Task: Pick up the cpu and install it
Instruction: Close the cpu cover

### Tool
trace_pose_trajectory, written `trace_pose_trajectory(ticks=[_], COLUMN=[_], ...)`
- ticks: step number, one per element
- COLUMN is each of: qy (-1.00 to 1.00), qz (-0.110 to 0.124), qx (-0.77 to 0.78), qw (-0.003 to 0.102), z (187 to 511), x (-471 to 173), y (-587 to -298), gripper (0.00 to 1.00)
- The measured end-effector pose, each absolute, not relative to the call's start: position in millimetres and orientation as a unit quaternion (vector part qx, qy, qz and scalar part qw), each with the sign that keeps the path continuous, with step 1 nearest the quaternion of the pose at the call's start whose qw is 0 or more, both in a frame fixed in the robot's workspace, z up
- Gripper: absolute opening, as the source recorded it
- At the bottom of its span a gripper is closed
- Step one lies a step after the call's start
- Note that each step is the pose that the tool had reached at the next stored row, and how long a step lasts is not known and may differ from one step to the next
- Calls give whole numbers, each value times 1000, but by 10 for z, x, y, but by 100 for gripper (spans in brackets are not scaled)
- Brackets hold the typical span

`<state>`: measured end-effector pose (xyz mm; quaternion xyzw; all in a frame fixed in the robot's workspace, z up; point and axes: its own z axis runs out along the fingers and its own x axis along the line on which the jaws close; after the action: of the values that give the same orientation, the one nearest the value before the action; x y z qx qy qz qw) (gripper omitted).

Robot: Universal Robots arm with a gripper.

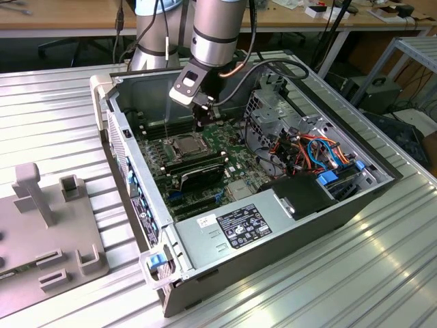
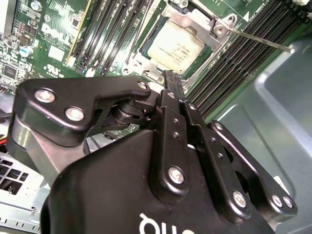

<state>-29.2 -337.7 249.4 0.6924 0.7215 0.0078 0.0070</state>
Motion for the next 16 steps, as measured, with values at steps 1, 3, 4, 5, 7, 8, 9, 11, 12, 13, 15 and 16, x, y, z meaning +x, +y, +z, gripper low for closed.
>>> trace_pose_trajectory(ticks=[1, 3, 4, 5, 7, 8, 9, 11, 12, 13, 15, 16], qy=[721, 721, 721, 721, 721, 721, 721, 721, 721, 721, 721, 721], qz=[8, 8, 8, 8, 8, 8, 9, 9, 9, 9, 9, 9], qx=[692, 692, 692, 692, 692, 692, 692, 692, 692, 692, 692, 692], qw=[7, 7, 7, 8, 8, 8, 8, 8, 8, 8, 8, 8], z=[2494, 2494, 2494, 2494, 2494, 2494, 2494, 2494, 2494, 2494, 2494, 2494], x=[-298, -311, -318, -324, -330, -333, -337, -343, -346, -349, -355, -358], y=[-3377, -3377, -3377, -3377, -3377, -3377, -3377, -3377, -3377, -3377, -3377, -3377], gripper=[11, 11, 11, 11, 11, 11, 11, 11, 11, 11, 11, 11])
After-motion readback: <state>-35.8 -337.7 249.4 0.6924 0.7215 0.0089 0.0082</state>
